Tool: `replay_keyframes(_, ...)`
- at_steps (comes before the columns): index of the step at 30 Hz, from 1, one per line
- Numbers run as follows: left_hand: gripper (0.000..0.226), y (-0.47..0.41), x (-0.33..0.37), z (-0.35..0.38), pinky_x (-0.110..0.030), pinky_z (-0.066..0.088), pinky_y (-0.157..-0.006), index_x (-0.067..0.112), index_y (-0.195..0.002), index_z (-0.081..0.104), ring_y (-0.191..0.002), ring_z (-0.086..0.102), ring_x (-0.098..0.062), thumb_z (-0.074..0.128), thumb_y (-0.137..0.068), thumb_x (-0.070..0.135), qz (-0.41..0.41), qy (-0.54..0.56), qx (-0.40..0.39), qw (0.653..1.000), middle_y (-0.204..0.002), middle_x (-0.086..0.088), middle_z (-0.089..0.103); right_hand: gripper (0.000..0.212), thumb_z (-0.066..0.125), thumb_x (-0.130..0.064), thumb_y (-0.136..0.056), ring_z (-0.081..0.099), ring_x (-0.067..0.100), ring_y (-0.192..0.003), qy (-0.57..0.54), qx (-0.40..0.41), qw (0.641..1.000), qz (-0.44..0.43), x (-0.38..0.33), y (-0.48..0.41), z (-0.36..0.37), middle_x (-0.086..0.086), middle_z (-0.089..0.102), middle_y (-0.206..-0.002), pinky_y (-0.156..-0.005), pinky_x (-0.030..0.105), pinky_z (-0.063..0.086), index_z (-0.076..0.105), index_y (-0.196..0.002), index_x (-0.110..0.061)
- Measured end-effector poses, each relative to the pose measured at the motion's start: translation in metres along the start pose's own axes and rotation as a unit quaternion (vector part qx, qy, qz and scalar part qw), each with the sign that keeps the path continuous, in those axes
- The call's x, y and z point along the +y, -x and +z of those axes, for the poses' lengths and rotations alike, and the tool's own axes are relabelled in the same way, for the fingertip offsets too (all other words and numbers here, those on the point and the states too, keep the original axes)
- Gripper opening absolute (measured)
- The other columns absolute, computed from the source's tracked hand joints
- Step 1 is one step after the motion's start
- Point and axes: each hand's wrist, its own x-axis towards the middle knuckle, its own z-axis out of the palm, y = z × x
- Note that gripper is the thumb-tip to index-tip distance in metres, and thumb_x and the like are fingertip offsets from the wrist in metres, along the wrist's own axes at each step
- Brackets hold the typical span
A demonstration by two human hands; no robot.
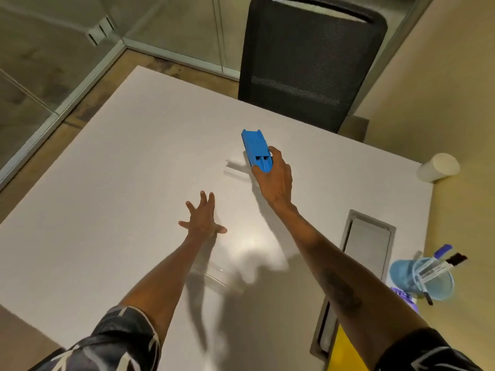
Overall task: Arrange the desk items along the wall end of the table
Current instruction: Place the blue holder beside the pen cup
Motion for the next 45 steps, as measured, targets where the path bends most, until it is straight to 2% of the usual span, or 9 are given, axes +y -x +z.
replay_keyframes(8, 0.081, 0.022, 0.014, 0.015, -0.064, 0.043, -0.096, 0.021, -0.148, 0.028, -0.139, 0.027, -0.037, 0.077, -0.084, 0.031, -0.005, -0.070, 0.048, 0.996, -0.157, 0.004, 0.020, 0.059, 0.066, -0.034, -0.090, 0.058, 0.019, -0.100, 0.011, 0.034, 0.999, 0.025, 0.035, 0.023, -0.059, 0.003, 0.062, -0.120, -0.075, 0.024, 0.047, 0.042, -0.140, -0.019)
replay_keyframes(13, 0.025, 0.039, 0.035, 0.029, -0.042, 0.052, -0.081, 0.015, -0.115, 0.053, -0.111, 0.053, -0.028, 0.061, -0.092, 0.015, 0.050, -0.106, 0.173, 0.978, -0.118, 0.000, 0.057, 0.058, 0.067, -0.033, -0.089, 0.062, 0.024, -0.098, 0.015, 0.053, 0.997, 0.051, 0.049, 0.036, -0.087, 0.005, 0.065, -0.116, -0.074, 0.030, 0.055, 0.043, -0.139, -0.016)
replay_keyframes(15, 0.016, 0.047, 0.050, 0.034, -0.040, 0.053, -0.075, 0.015, -0.107, 0.062, -0.106, 0.060, -0.029, 0.054, -0.094, 0.012, 0.085, -0.078, 0.211, 0.971, -0.108, -0.002, 0.065, 0.058, 0.068, -0.032, -0.089, 0.064, 0.023, -0.095, 0.020, 0.064, 0.996, 0.056, 0.053, 0.040, -0.098, 0.005, 0.065, -0.113, -0.069, 0.026, 0.052, 0.043, -0.139, -0.015)
replay_keyframes(19, 0.020, 0.058, 0.082, 0.050, -0.038, 0.054, -0.078, 0.019, -0.111, 0.065, -0.113, 0.059, -0.026, 0.056, -0.093, 0.019, 0.166, -0.044, 0.185, 0.968, -0.114, 0.005, 0.067, 0.061, 0.067, -0.035, -0.090, 0.064, 0.021, -0.090, 0.045, 0.083, 0.992, 0.085, 0.063, 0.046, -0.122, 0.008, 0.067, -0.117, -0.082, 0.037, 0.056, 0.042, -0.141, -0.014)
replay_keyframes(22, 0.036, 0.063, 0.106, 0.068, -0.038, 0.053, -0.081, 0.022, -0.118, 0.056, -0.118, 0.054, -0.024, 0.064, -0.084, 0.031, 0.205, -0.098, 0.122, 0.966, -0.122, 0.007, 0.057, 0.057, 0.064, -0.037, -0.090, 0.055, 0.018, -0.084, 0.093, 0.103, 0.985, 0.101, 0.075, 0.047, -0.144, 0.007, 0.068, -0.113, -0.087, 0.034, 0.040, 0.043, -0.140, -0.017)
replay_keyframes(26, 0.098, 0.070, 0.130, 0.097, -0.064, 0.032, -0.108, 0.027, -0.154, 0.018, -0.150, 0.013, -0.039, 0.076, -0.077, 0.048, 0.171, -0.168, 0.003, 0.971, -0.163, 0.003, 0.011, 0.053, 0.059, -0.038, -0.091, 0.061, 0.027, -0.093, 0.139, 0.120, 0.974, 0.135, 0.094, 0.046, -0.181, 0.007, 0.069, -0.112, -0.084, 0.035, 0.029, 0.043, -0.138, -0.020)
replay_keyframes(29, 0.118, 0.078, 0.143, 0.116, -0.075, 0.021, -0.108, 0.032, -0.156, -0.001, -0.151, -0.004, -0.046, 0.081, -0.073, 0.048, 0.141, -0.164, -0.029, 0.976, -0.166, 0.003, -0.012, 0.050, 0.058, -0.038, -0.091, 0.063, 0.030, -0.095, 0.179, 0.137, 0.963, 0.149, 0.112, 0.046, -0.208, 0.009, 0.070, -0.110, -0.084, 0.036, 0.031, 0.045, -0.135, -0.019)
replay_keyframes(37, 0.127, 0.080, 0.162, 0.126, -0.076, 0.033, -0.098, 0.034, -0.156, -0.007, -0.149, -0.006, -0.047, 0.087, -0.070, 0.036, 0.101, -0.147, -0.060, 0.982, -0.163, 0.006, -0.020, 0.047, 0.055, -0.039, -0.089, 0.063, 0.034, -0.089, 0.312, 0.127, 0.918, 0.208, 0.153, 0.049, -0.271, 0.012, 0.070, -0.098, -0.083, 0.039, 0.034, 0.049, -0.129, -0.015)
replay_keyframes(45, 0.125, 0.081, 0.163, 0.127, -0.073, 0.037, -0.095, 0.038, -0.154, 0.000, -0.149, -0.002, -0.044, 0.090, -0.067, 0.033, 0.093, -0.154, -0.047, 0.983, -0.163, 0.010, -0.014, 0.044, 0.054, -0.037, -0.090, 0.063, 0.038, -0.102, 0.336, 0.116, 0.899, 0.257, 0.171, 0.053, -0.306, 0.018, 0.068, -0.109, -0.093, 0.041, 0.036, 0.051, -0.127, -0.012)
